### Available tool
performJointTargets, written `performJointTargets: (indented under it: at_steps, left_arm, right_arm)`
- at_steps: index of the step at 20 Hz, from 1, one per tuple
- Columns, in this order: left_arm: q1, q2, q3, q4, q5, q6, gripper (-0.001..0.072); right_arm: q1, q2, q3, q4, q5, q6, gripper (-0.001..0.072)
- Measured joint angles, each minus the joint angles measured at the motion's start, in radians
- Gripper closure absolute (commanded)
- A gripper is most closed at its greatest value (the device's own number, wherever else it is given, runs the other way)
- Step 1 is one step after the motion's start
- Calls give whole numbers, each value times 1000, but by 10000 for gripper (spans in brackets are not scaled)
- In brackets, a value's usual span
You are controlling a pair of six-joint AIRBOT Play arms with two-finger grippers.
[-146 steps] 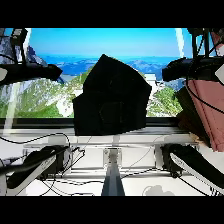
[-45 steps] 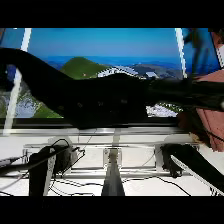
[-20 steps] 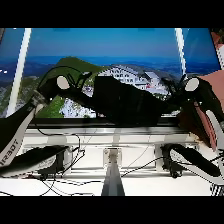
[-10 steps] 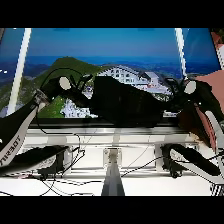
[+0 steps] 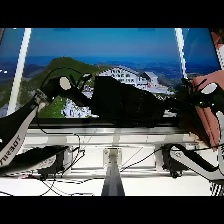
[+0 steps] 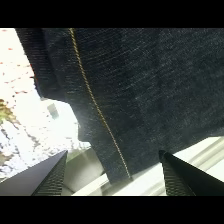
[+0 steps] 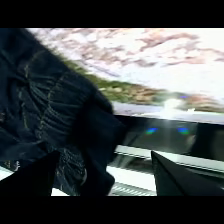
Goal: Fold the clothes and pants, and hang the long-sleeved shirts on hangers.
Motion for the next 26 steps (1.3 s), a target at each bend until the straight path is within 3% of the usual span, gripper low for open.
performJointTargets:
  at_steps: [6, 8, 10, 15, 18, 22, 26]
  left_arm:
    - [67, 0, 2, 5, 19, -24, 59]
    - [91, 0, 2, 5, 21, -30, 59]
    - [108, 0, 2, 5, 35, -31, 59]
    - [147, 0, 53, 11, 72, -23, 59]
    - [189, 6, 156, 13, 79, -20, 59]
    - [256, 53, 313, 14, 83, -20, 59]
    - [311, 165, 403, 13, 98, -19, 59]
  right_arm:
    - [-23, -107, -102, 192, -55, -101, 88]
    - [-8, -137, -131, 273, -69, -126, 330]
    - [37, -154, -148, 340, -121, -151, 501]
    - [193, -119, -88, 470, -165, -186, 674]
    - [244, -33, 21, 497, -211, -183, 680]
    - [225, 117, 222, 370, -316, -33, 680]
    - [107, 249, 449, 40, -292, 280, 680]
